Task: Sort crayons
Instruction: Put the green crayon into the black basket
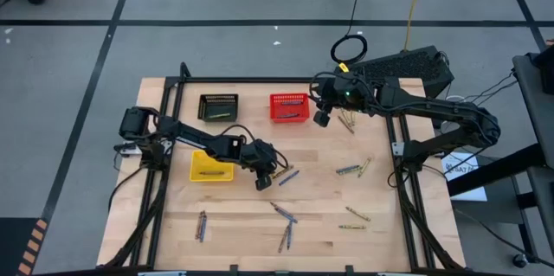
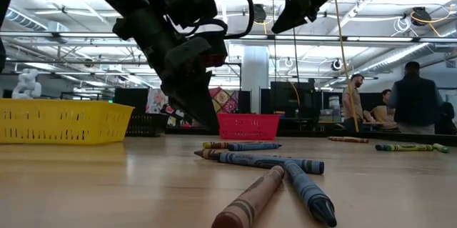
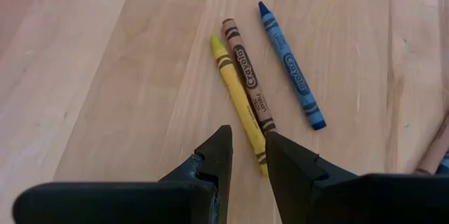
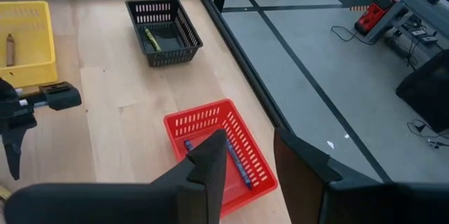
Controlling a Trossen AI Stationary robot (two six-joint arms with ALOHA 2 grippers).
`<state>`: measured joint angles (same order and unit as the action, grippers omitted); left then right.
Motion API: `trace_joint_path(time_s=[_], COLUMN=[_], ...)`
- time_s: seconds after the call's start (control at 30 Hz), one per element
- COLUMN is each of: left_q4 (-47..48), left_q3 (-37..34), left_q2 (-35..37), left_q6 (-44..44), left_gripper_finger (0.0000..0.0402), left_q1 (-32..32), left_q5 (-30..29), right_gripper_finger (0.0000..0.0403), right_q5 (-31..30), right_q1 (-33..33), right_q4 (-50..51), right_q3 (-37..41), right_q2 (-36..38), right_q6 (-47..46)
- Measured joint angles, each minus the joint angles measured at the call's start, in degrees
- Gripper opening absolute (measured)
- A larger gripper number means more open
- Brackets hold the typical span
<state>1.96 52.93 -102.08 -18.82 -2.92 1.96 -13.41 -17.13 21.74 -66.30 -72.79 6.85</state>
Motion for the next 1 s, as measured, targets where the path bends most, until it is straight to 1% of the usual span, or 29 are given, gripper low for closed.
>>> trace_joint_path(time_s=[0.5, 1.0], left_q4=[-3.29, 0.24], left_q3=[0.02, 0.11], left_q2=[-3.24, -3.66], left_q6=[-1.94, -3.25], left_gripper_finger=[0.009, 0.009], left_q1=[-2.16, -2.1], left_q5=[0.84, -6.52], right_gripper_finger=[0.0107, 0.0107], right_q5=[0.05, 0.17], right_q1=[0.0, 0.0], right_q4=[0.25, 0.44], right_q3=[0.02, 0.02], right_q2=[0.0, 0.01], right_q6=[0.0, -0.15])
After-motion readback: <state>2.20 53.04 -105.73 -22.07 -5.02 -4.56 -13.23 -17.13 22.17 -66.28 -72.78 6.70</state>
